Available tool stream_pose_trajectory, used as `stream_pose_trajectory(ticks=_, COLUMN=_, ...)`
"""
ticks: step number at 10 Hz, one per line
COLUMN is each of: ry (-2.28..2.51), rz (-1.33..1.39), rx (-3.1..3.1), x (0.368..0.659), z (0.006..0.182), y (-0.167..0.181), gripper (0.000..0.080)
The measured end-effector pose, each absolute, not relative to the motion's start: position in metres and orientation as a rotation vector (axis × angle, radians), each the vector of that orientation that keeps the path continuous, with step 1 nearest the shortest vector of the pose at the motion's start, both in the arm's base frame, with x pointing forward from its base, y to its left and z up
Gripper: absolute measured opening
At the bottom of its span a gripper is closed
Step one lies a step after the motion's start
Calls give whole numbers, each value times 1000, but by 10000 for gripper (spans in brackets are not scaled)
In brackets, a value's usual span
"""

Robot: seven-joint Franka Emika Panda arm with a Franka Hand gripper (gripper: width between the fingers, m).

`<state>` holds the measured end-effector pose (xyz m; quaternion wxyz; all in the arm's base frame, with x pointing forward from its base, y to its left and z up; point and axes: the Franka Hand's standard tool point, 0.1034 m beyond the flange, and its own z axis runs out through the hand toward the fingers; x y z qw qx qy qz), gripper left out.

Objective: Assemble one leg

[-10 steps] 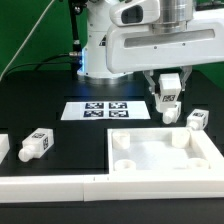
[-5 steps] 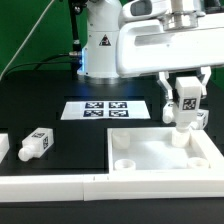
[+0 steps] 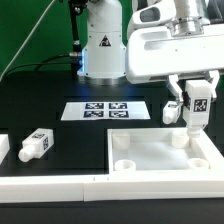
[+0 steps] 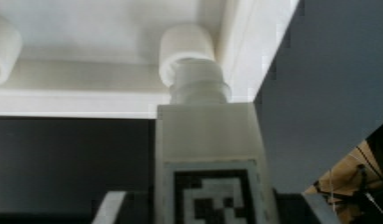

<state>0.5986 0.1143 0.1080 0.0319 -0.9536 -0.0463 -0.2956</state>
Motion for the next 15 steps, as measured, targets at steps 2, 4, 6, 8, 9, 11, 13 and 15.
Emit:
stream_pose_trajectory(ticks=2, ry=-172, rz=-915, rx=-2941, x=620, z=108, y=114, gripper=284)
stream_pose_trajectory(ticks=4, ry=-190, rz=-945, rx=-2924, x=643, z=114, y=122, gripper=284)
stream_pose_trajectory(ticks=6, ry=-221, rz=-986, rx=-2915, x=644, z=114, y=126, gripper=284)
stream_pose_trajectory(ticks=8, ry=-221, rz=-986, rx=-2915, x=644, z=114, y=126, gripper=284)
stream_pose_trajectory(ticks=9, ry=-239, rz=-1010, rx=-2915, x=644, z=113, y=121, gripper=284)
stream_pose_trajectory(ticks=11, ry=-241, rz=-999, rx=-2934, x=640, z=98, y=109, gripper=284)
stream_pose_trajectory(ticks=13, ry=-241, rz=-977, rx=-2943, x=636, z=88, y=108, gripper=284)
stream_pose_trajectory(ticks=15, ry=-246, rz=-965, rx=-2946, x=635, z=84, y=110, gripper=284)
